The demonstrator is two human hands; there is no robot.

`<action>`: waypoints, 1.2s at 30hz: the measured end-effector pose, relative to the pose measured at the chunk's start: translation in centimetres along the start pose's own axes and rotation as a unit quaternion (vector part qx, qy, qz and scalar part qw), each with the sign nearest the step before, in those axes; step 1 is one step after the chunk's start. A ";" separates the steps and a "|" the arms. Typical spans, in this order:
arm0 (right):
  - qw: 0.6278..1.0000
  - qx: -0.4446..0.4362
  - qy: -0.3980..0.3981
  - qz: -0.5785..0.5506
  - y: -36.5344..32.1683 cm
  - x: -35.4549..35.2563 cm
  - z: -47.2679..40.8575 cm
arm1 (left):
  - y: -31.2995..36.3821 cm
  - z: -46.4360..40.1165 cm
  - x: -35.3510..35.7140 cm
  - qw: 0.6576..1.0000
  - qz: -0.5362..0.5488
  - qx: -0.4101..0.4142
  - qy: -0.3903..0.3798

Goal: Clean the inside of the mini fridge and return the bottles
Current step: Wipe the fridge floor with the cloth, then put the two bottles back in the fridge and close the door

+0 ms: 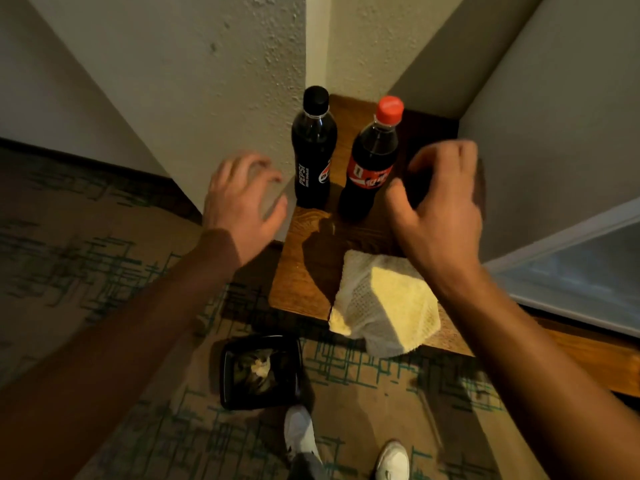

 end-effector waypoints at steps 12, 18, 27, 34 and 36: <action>0.992 -0.083 -0.009 0.096 -0.6 3.9 -4.8 | 2.5 -9.5 0.8 0.994 0.036 0.009 -0.098; 0.998 -0.063 -0.029 0.001 0.7 4.6 -4.5 | 3.1 -8.1 1.7 0.982 0.148 -0.086 -0.073; 0.995 -0.055 0.028 -0.077 1.4 4.3 -3.2 | 2.7 -5.8 1.6 0.977 0.173 -0.111 -0.058; 0.994 -0.006 -0.023 -0.105 3.9 5.4 -1.8 | 3.2 -3.6 1.0 0.975 0.191 -0.084 -0.078; 0.993 -0.002 -0.033 -0.113 4.0 5.2 -1.2 | 3.8 -3.1 1.0 0.974 0.197 -0.070 -0.089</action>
Point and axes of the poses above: each hand's wrist, its own z-axis away from the middle knuckle, its own x-axis out of the palm, y = z × x, the point moved 5 cm from there along -z, towards the middle knuckle, and after that the axes turned 10 degrees about -z, right-handed, at the moved point
